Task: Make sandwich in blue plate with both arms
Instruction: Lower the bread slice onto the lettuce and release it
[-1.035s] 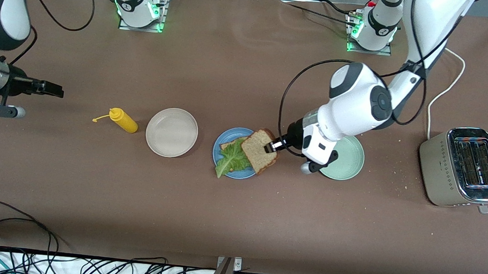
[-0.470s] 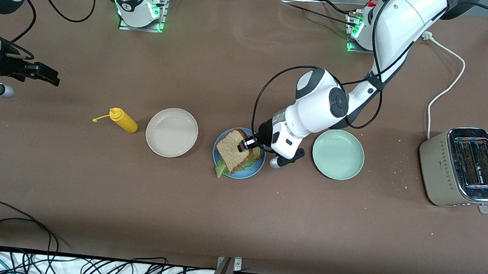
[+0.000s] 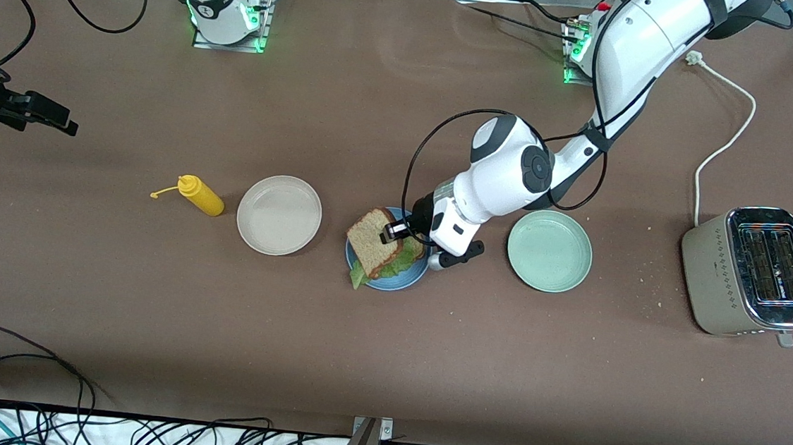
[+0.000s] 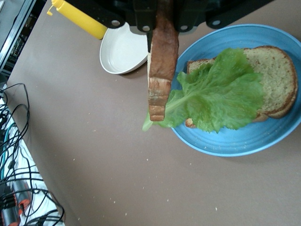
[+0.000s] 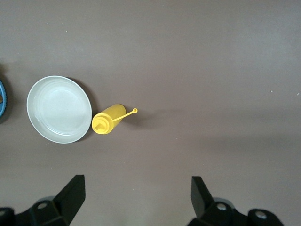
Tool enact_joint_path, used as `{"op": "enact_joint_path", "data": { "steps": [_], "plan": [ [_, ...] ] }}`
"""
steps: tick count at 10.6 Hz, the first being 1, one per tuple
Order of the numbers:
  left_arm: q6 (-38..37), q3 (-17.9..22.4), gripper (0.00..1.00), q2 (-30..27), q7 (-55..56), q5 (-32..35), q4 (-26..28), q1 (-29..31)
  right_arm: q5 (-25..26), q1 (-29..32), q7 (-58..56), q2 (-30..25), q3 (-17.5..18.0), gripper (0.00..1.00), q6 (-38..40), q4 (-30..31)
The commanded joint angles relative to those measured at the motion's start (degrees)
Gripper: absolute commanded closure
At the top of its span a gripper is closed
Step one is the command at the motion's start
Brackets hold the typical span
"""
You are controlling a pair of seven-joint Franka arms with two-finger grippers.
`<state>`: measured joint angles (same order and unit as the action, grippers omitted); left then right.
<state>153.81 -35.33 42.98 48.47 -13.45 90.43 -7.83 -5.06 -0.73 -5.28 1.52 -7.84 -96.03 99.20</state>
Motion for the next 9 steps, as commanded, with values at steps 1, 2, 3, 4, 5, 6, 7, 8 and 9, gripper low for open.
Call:
{"op": "enact_joint_path", "data": {
  "steps": [1,2,3,4,5,6,7,8,9],
  "plan": [
    [1.1,0.4,1.00,1.6,-3.7,-0.5,0.0,-0.9,0.0,0.0,-0.9,-0.8,-0.2,0.00,1.7,-1.1],
    [1.1,0.4,1.00,1.8,-4.4,-0.6,0.0,-0.8,0.1,-0.1,-0.5,-0.6,0.2,0.00,1.7,-1.9],
    [1.1,0.9,1.00,2.1,-5.3,-0.6,-0.1,-0.9,0.3,-0.1,-0.5,0.1,0.3,0.00,1.3,-2.1],
    [1.1,1.0,1.00,2.6,-6.5,-0.6,-0.1,-0.9,0.2,-0.2,-0.5,0.3,0.3,0.00,0.7,-2.5],
    [1.1,1.1,1.00,3.3,-7.6,-0.6,-0.1,-0.9,0.5,-0.2,-0.5,0.5,0.5,0.00,0.7,-3.2],
    [1.1,1.2,1.00,3.6,-8.2,-0.6,0.0,-0.8,0.5,-0.2,-0.5,0.3,0.4,0.00,1.3,-2.8],
    [1.1,1.6,1.00,3.8,-8.2,-0.6,0.1,-0.8,1.6,-0.3,-0.6,0.2,0.5,0.00,1.3,-2.8],
    [1.0,1.7,1.00,4.2,-8.1,-0.6,0.2,-0.8,5.7,-1.5,-0.3,0.3,1.4,0.00,1.3,-2.8],
    [0.9,1.7,1.00,4.2,-8.0,-0.6,0.8,-0.8,6.7,-1.7,0.0,0.4,1.9,0.00,1.3,-2.8]
  ]
}}
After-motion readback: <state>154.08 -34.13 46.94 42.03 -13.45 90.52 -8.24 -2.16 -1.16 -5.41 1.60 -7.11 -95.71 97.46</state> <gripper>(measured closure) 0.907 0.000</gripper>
